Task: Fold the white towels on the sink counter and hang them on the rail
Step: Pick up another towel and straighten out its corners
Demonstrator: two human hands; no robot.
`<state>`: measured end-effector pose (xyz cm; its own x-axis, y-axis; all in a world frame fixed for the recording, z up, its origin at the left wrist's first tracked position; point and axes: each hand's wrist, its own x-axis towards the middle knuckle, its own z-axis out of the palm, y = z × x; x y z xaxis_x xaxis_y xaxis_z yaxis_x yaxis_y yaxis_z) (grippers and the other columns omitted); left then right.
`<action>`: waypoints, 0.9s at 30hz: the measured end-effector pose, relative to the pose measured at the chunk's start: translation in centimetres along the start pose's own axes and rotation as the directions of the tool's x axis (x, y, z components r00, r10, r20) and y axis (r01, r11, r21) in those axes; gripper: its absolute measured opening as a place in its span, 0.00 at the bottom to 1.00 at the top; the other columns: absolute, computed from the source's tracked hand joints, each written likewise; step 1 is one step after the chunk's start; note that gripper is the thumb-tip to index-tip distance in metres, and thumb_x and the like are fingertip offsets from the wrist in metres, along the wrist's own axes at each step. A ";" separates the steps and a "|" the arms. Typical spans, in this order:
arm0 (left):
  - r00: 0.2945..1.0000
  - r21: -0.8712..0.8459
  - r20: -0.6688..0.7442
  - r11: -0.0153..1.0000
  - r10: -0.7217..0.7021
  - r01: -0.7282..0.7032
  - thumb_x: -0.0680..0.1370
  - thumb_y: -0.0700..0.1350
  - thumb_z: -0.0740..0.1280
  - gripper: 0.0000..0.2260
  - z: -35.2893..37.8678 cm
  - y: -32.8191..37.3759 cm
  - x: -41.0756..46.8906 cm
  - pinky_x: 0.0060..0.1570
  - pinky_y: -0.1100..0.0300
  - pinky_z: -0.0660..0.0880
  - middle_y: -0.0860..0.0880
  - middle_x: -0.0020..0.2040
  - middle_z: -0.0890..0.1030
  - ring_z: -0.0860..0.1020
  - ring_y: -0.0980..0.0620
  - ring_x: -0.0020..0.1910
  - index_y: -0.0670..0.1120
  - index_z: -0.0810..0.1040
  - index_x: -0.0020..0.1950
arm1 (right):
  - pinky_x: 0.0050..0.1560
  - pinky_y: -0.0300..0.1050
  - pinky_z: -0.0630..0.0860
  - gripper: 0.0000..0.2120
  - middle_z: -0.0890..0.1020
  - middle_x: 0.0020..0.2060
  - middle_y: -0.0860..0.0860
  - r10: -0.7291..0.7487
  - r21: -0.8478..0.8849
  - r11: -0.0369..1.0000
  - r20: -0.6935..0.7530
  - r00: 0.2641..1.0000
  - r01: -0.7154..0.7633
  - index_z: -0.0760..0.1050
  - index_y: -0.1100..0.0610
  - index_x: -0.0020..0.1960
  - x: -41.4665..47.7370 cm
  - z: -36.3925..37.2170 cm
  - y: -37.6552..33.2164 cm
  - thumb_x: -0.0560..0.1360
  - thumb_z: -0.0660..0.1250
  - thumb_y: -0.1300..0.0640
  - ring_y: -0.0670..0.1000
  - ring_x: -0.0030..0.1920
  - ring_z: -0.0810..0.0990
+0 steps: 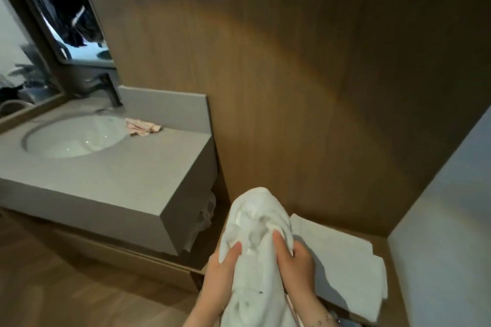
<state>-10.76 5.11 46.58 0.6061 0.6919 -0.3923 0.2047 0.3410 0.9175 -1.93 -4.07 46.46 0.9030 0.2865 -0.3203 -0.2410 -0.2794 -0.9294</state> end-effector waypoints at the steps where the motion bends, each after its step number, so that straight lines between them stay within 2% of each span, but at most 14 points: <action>1: 0.999 0.016 -0.001 0.999 0.047 -0.047 0.79 0.47 0.63 0.10 -0.3 1.4 -0.4 0.45 0.62 0.74 0.45 0.56 0.80 0.78 0.47 0.54 0.46 0.75 0.58 | 0.33 0.34 0.69 0.15 0.80 0.39 0.49 -0.037 0.018 0.999 0.020 0.999 0.036 0.76 0.54 0.43 -0.1 0.4 -1.1 0.75 0.64 0.42 0.44 0.39 0.76; 4: 0.987 0.081 0.010 0.983 0.162 -0.162 0.79 0.50 0.62 0.07 -1.8 4.5 -1.0 0.40 0.66 0.75 0.52 0.50 0.82 0.80 0.54 0.48 0.51 0.76 0.54 | 0.32 0.33 0.70 0.17 0.82 0.37 0.49 -0.132 0.056 0.990 0.072 0.989 0.128 0.78 0.56 0.42 -0.3 1.7 -3.6 0.74 0.64 0.42 0.47 0.39 0.80; 7: 0.968 0.113 -0.016 0.962 0.252 -0.248 0.79 0.52 0.63 0.07 -3.4 6.4 -0.9 0.39 0.67 0.75 0.52 0.48 0.83 0.81 0.55 0.46 0.52 0.77 0.53 | 0.34 0.37 0.73 0.16 0.82 0.36 0.51 -0.190 0.103 0.979 0.116 0.975 0.178 0.78 0.57 0.41 -0.5 3.2 -5.4 0.74 0.66 0.44 0.48 0.38 0.81; 10: 0.952 0.089 -0.067 0.953 0.297 -0.291 0.79 0.48 0.62 0.06 -4.5 7.5 -0.6 0.38 0.68 0.74 0.53 0.48 0.82 0.80 0.57 0.46 0.52 0.77 0.53 | 0.31 0.36 0.72 0.16 0.81 0.35 0.51 -0.238 0.134 0.967 0.149 0.960 0.219 0.77 0.58 0.39 -0.5 4.8 -6.7 0.75 0.66 0.46 0.47 0.36 0.79; 12: 0.947 0.050 -0.101 0.952 0.304 -0.301 0.79 0.47 0.62 0.04 -5.2 8.1 -0.5 0.37 0.68 0.73 0.54 0.46 0.81 0.79 0.58 0.45 0.53 0.76 0.51 | 0.31 0.36 0.70 0.15 0.81 0.34 0.50 -0.266 0.139 0.959 0.149 0.952 0.246 0.76 0.57 0.38 -0.5 5.9 -7.5 0.75 0.66 0.46 0.48 0.36 0.79; 15: 0.944 0.045 -0.122 0.952 0.306 -0.303 0.79 0.48 0.62 0.05 -7.0 8.9 0.1 0.40 0.64 0.73 0.52 0.48 0.80 0.78 0.56 0.47 0.52 0.76 0.52 | 0.30 0.35 0.70 0.14 0.80 0.33 0.49 -0.279 0.160 0.954 0.148 0.949 0.255 0.77 0.57 0.37 -0.8 7.8 -8.2 0.75 0.67 0.47 0.47 0.35 0.78; 17: 0.941 0.054 -0.131 0.950 0.312 -0.308 0.79 0.50 0.62 0.08 -8.8 9.3 0.9 0.45 0.60 0.73 0.50 0.50 0.80 0.78 0.53 0.49 0.50 0.76 0.56 | 0.30 0.35 0.71 0.14 0.81 0.35 0.50 -0.281 0.172 0.952 0.161 0.946 0.254 0.78 0.58 0.40 -1.1 9.6 -8.6 0.75 0.67 0.47 0.47 0.36 0.78; 19: 0.943 0.051 -0.127 0.951 0.309 -0.305 0.79 0.50 0.62 0.11 -10.9 9.9 2.1 0.44 0.60 0.74 0.49 0.51 0.81 0.79 0.52 0.49 0.48 0.76 0.58 | 0.29 0.33 0.70 0.15 0.81 0.35 0.49 -0.295 0.177 0.948 0.167 0.941 0.266 0.78 0.58 0.40 -1.3 11.9 -8.9 0.75 0.66 0.47 0.45 0.35 0.78; 22: 0.953 0.048 -0.076 0.955 0.294 -0.291 0.80 0.49 0.61 0.08 -14.3 10.8 4.2 0.40 0.62 0.73 0.50 0.47 0.81 0.79 0.53 0.47 0.49 0.76 0.54 | 0.29 0.33 0.69 0.16 0.79 0.31 0.49 -0.299 0.166 0.947 0.132 0.945 0.276 0.75 0.56 0.36 -1.5 15.8 -9.3 0.75 0.65 0.46 0.45 0.33 0.76; 27: 0.966 0.061 0.007 0.964 0.258 -0.258 0.80 0.49 0.61 0.06 -20.5 12.5 8.1 0.40 0.60 0.74 0.51 0.44 0.81 0.79 0.53 0.45 0.52 0.77 0.47 | 0.37 0.41 0.75 0.17 0.81 0.36 0.51 -0.230 0.183 0.959 0.045 0.972 0.218 0.77 0.56 0.38 -1.7 23.0 -9.4 0.74 0.65 0.44 0.50 0.38 0.80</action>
<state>-19.02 27.99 53.54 0.6439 0.7517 -0.1423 0.0885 0.1115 0.9898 -9.40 19.20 51.56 0.9172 0.3841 -0.1062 -0.0992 -0.0380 -0.9943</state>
